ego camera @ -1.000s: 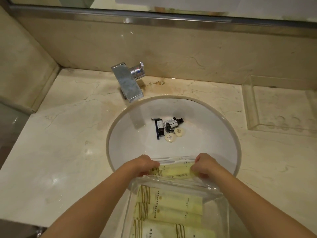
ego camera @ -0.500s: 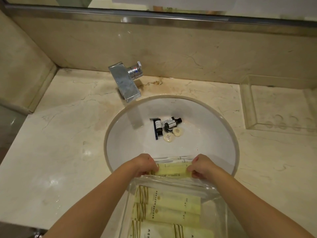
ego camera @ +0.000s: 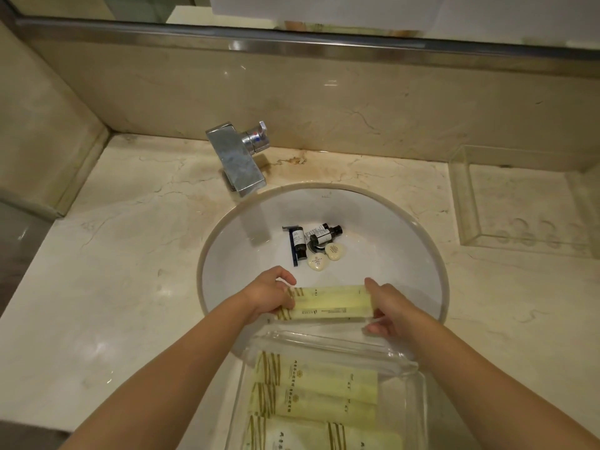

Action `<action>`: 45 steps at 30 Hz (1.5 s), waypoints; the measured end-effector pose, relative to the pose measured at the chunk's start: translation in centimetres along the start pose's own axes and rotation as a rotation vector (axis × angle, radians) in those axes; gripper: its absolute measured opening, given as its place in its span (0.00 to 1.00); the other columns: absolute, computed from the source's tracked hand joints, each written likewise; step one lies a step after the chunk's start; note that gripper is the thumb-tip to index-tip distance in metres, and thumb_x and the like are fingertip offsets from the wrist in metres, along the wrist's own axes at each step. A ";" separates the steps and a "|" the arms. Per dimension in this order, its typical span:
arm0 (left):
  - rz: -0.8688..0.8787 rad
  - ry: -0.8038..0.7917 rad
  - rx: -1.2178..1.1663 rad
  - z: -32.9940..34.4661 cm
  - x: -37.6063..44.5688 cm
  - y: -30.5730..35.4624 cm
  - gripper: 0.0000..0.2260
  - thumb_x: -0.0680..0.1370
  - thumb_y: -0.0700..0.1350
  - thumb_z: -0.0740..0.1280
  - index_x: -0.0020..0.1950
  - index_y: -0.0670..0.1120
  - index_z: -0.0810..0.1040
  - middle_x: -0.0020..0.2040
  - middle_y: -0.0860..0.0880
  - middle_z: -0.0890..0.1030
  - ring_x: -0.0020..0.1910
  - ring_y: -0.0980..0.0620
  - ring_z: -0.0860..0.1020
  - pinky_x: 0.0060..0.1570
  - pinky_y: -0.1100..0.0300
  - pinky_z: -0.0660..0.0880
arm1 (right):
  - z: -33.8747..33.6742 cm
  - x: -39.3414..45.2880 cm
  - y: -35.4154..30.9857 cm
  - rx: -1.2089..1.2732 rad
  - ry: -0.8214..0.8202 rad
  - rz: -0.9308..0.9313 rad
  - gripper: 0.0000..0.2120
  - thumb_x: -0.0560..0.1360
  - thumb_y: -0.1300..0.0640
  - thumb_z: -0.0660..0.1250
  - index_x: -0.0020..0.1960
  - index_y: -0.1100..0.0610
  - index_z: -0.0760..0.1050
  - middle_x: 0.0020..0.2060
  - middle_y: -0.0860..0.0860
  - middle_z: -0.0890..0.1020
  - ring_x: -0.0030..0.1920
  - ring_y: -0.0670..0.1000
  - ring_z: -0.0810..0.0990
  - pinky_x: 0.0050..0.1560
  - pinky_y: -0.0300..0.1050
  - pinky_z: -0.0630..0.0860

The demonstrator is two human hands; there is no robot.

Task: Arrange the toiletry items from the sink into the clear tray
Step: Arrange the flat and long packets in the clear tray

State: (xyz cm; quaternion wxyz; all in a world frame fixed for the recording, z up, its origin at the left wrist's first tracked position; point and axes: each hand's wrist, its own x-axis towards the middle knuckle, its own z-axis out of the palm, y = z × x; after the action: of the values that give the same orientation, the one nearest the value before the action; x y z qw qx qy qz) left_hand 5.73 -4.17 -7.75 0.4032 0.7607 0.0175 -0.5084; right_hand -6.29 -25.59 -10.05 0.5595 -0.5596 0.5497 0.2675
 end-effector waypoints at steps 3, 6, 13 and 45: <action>0.046 0.023 -0.027 -0.2 -0.5 0.4 0.13 0.73 0.29 0.67 0.50 0.45 0.77 0.41 0.48 0.76 0.37 0.52 0.76 0.29 0.64 0.73 | 0.0 -2.0 -1.3 0.200 -0.152 0.018 0.25 0.77 0.35 0.55 0.53 0.56 0.74 0.49 0.59 0.83 0.35 0.57 0.82 0.31 0.44 0.81; 0.076 0.049 -0.057 -0.3 -1.2 0.5 0.12 0.73 0.29 0.66 0.45 0.46 0.78 0.45 0.45 0.75 0.40 0.50 0.76 0.34 0.61 0.76 | 0.2 -3.6 -2.4 0.417 -0.211 -0.018 0.18 0.79 0.43 0.59 0.50 0.59 0.71 0.47 0.61 0.82 0.29 0.56 0.82 0.25 0.40 0.79; 0.251 0.143 -0.102 -0.4 -3.8 1.0 0.14 0.73 0.27 0.65 0.40 0.45 0.78 0.43 0.46 0.76 0.42 0.52 0.74 0.49 0.60 0.74 | 1.2 -6.1 -2.9 0.626 -0.146 -0.278 0.07 0.77 0.70 0.59 0.49 0.61 0.70 0.47 0.61 0.74 0.39 0.56 0.80 0.32 0.40 0.82; 0.147 0.013 -0.239 0.6 -13.2 -2.6 0.19 0.72 0.24 0.54 0.43 0.43 0.78 0.46 0.43 0.79 0.40 0.48 0.79 0.32 0.59 0.77 | 2.3 -14.9 7.8 0.181 0.200 -0.705 0.09 0.70 0.72 0.67 0.43 0.59 0.76 0.51 0.55 0.78 0.44 0.53 0.80 0.52 0.51 0.80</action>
State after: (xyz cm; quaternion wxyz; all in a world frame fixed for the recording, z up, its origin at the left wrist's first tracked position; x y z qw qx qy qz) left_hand -2.25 2.23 0.99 0.5271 0.7098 0.0250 -0.4667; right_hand -16.51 -16.98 0.45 0.6080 -0.6861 0.3966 -0.0471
